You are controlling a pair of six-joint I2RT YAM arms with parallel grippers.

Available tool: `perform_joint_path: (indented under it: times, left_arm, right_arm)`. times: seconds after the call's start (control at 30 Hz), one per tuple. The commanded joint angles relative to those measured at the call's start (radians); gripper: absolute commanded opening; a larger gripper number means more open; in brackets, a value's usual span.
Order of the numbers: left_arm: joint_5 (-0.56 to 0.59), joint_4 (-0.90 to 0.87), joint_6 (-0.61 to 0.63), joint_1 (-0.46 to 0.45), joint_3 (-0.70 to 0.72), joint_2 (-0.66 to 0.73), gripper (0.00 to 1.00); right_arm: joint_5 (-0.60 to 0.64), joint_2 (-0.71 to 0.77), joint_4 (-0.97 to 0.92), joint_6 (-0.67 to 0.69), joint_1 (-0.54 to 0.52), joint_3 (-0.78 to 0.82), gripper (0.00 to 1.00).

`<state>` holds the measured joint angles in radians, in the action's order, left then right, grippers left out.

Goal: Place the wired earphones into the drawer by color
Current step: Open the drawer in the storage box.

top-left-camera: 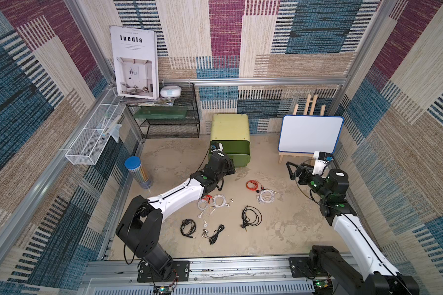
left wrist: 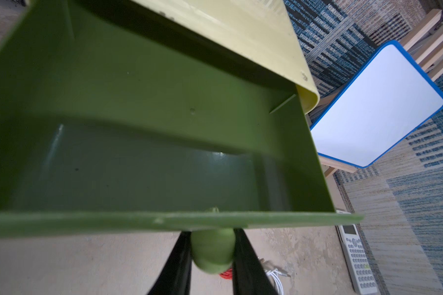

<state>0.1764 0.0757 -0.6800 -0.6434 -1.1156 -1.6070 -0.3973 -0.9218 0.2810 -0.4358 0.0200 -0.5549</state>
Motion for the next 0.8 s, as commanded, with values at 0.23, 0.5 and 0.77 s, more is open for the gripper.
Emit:
perform_joint_path:
  times: [0.23,0.5,0.77]
  left_arm:
    - [0.03,0.007,-0.013,-0.016,0.072,0.075,0.16]
    - [0.047,-0.003,-0.021,-0.021,0.102,0.09,0.31]
    - [0.06,-0.023,-0.024,-0.021,0.117,0.11,0.72]
  right_arm:
    - [0.006,0.006,0.009,-0.004,-0.001,0.006,0.99]
    - [0.002,0.007,0.013,-0.003,-0.001,0.009,0.99]
    - [-0.056,-0.011,0.028,0.014,-0.001,0.009,0.99]
